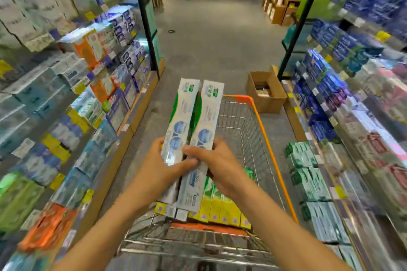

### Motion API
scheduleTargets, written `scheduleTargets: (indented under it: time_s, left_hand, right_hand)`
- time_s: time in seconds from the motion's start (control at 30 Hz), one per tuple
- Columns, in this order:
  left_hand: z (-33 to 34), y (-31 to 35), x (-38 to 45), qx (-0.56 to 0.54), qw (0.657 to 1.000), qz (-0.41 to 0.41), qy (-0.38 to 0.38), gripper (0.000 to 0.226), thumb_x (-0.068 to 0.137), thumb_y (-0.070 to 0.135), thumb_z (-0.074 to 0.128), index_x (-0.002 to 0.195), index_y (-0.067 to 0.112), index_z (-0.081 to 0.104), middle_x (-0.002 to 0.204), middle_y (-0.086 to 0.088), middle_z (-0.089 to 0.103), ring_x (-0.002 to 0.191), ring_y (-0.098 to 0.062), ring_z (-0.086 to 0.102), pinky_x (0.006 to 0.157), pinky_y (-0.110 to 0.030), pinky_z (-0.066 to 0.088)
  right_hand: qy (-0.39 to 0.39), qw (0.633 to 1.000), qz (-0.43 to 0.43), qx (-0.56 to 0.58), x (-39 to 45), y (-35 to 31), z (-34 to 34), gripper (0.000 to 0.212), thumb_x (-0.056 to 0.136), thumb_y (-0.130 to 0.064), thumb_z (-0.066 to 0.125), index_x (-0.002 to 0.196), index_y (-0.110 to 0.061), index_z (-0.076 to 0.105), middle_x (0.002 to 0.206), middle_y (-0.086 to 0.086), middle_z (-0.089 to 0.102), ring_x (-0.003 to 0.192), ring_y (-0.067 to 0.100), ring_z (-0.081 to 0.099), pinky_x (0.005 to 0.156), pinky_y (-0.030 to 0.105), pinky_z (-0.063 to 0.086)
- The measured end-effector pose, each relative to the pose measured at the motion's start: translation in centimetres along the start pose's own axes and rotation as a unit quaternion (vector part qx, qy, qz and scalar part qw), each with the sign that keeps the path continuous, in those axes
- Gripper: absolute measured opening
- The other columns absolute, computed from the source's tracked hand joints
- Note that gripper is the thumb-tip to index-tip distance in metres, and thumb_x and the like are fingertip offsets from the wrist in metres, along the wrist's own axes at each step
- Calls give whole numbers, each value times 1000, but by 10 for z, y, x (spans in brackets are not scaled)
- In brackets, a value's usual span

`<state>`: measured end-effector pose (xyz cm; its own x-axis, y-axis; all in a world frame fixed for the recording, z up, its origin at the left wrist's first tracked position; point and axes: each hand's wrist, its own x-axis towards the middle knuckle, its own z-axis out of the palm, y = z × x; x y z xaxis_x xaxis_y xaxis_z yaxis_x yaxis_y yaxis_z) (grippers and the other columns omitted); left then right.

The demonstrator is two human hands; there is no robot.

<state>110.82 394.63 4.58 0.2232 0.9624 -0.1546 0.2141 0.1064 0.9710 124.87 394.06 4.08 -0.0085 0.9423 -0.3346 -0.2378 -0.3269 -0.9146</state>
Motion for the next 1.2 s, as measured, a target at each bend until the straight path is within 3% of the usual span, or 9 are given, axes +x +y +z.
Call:
scheduleTargets:
  time_s: [0.13, 0.27, 0.43, 0.67, 0.8, 0.83, 0.9, 0.93, 1.2]
  left_hand:
    - [-18, -28, 24, 45, 995, -54, 66, 107, 56, 61, 76, 145, 25, 28, 138, 5, 47, 116, -13, 52, 94, -35, 43]
    - [-27, -65, 41, 87, 980, -133, 122, 75, 81, 19, 72, 143, 8, 31, 138, -12, 46, 108, -25, 51, 86, -36, 37]
    - [-23, -97, 56, 74, 974, -187, 100, 57, 83, 11, 70, 131, 15, 38, 120, -4, 53, 91, -15, 52, 78, -31, 39]
    - [-13, -105, 78, 60, 974, -209, 65, 52, 82, 9, 69, 122, 24, 38, 97, 12, 59, 82, 0, 59, 59, -15, 42]
    - [-11, -101, 94, 59, 975, -203, 70, 55, 82, 4, 68, 122, 25, 36, 95, 14, 56, 72, 6, 59, 53, -8, 46]
    - [-11, -100, 97, 62, 976, -198, 69, 55, 83, 4, 67, 123, 24, 36, 94, 14, 57, 68, 9, 61, 52, -7, 46]
    - [-11, -99, 103, 70, 977, -190, 69, 53, 83, 4, 66, 123, 22, 37, 92, 12, 57, 64, 15, 59, 51, -6, 45]
    - [-11, -99, 106, 72, 977, -187, 69, 52, 84, 4, 66, 123, 22, 37, 92, 12, 57, 63, 17, 58, 50, -5, 44]
    - [-8, -103, 114, 74, 981, -172, 55, 59, 84, 12, 68, 129, 27, 33, 94, 15, 59, 66, 11, 60, 52, -11, 44]
  right_hand:
    - [74, 996, 48, -9, 47, 26, -33, 50, 79, -17, 74, 120, -7, 47, 106, 13, 62, 89, 26, 65, 79, 44, 55]
    - [132, 982, 136, -15, 97, 74, -67, 21, 85, -11, 66, 102, -8, 53, 83, 4, 60, 68, 13, 60, 51, 21, 47]
    - [164, 960, 219, -62, 144, 142, -68, 42, 84, -15, 69, 115, -5, 43, 106, 11, 56, 91, 26, 56, 82, 43, 51]
    - [111, 920, 336, -170, 174, 202, -58, 49, 91, -13, 61, 129, 8, 39, 107, 16, 48, 94, 27, 50, 75, 29, 40]
    - [100, 901, 350, -234, 182, 212, -56, 54, 90, -11, 60, 134, 11, 38, 124, 26, 55, 109, 34, 58, 79, 38, 50]
    - [87, 897, 348, -258, 184, 213, -56, 45, 89, -13, 62, 127, 4, 47, 103, 21, 62, 90, 28, 64, 71, 39, 50]
    - [82, 884, 339, -311, 187, 214, -54, 15, 88, -20, 66, 78, -17, 54, 60, 4, 39, 49, 12, 40, 50, 28, 32]
    - [83, 879, 340, -324, 192, 222, -56, 39, 87, -23, 67, 62, -18, 38, 56, 1, 28, 45, 10, 28, 46, 25, 24]
    - [21, 830, 323, -454, 203, 227, -69, 49, 88, -27, 65, 56, -17, 30, 54, 0, 31, 44, 8, 29, 40, 18, 23]
